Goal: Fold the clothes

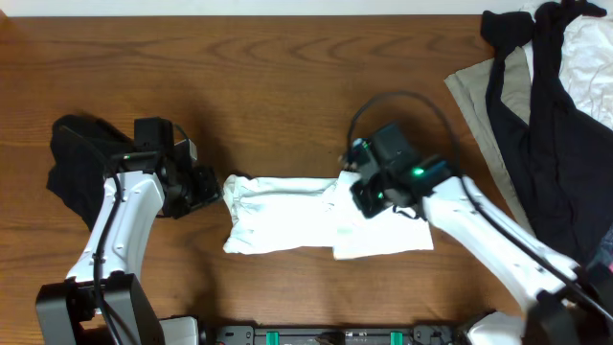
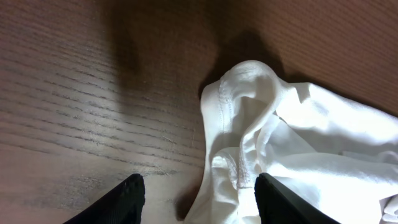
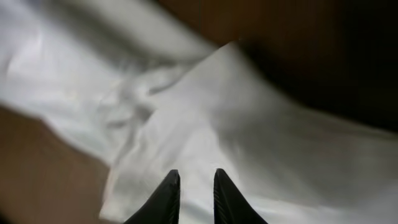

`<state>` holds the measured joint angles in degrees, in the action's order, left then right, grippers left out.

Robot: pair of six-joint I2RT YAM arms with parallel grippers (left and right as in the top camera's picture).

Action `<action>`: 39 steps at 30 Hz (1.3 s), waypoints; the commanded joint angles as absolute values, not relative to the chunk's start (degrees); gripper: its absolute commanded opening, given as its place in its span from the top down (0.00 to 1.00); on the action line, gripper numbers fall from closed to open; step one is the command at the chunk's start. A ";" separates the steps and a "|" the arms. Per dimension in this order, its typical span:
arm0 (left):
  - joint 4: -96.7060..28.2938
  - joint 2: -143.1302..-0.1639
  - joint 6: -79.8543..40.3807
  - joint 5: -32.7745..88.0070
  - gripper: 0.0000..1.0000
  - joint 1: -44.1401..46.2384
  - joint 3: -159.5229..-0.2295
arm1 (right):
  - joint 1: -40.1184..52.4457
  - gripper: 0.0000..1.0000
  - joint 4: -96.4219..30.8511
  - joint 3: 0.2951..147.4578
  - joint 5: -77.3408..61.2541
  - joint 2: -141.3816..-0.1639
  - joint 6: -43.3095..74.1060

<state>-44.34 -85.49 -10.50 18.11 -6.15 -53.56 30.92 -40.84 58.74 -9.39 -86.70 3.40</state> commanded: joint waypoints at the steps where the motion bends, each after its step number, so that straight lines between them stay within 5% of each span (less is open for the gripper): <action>1: -44.34 -85.52 -10.35 18.79 0.41 -6.02 -53.45 | 28.32 0.81 -41.15 60.05 -1.50 -83.88 8.56; 31: -44.31 -85.52 -10.35 18.79 0.41 -6.02 -53.30 | 27.05 0.73 -32.67 59.83 -8.16 -100.53 3.53; 39: -44.34 -85.52 -10.37 18.79 0.41 -6.02 -52.71 | 27.05 0.48 -19.49 59.83 -7.70 -104.71 4.14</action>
<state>-44.29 -85.49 -10.50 18.17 -6.15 -53.43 26.76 -20.86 59.51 -7.51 -104.07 4.25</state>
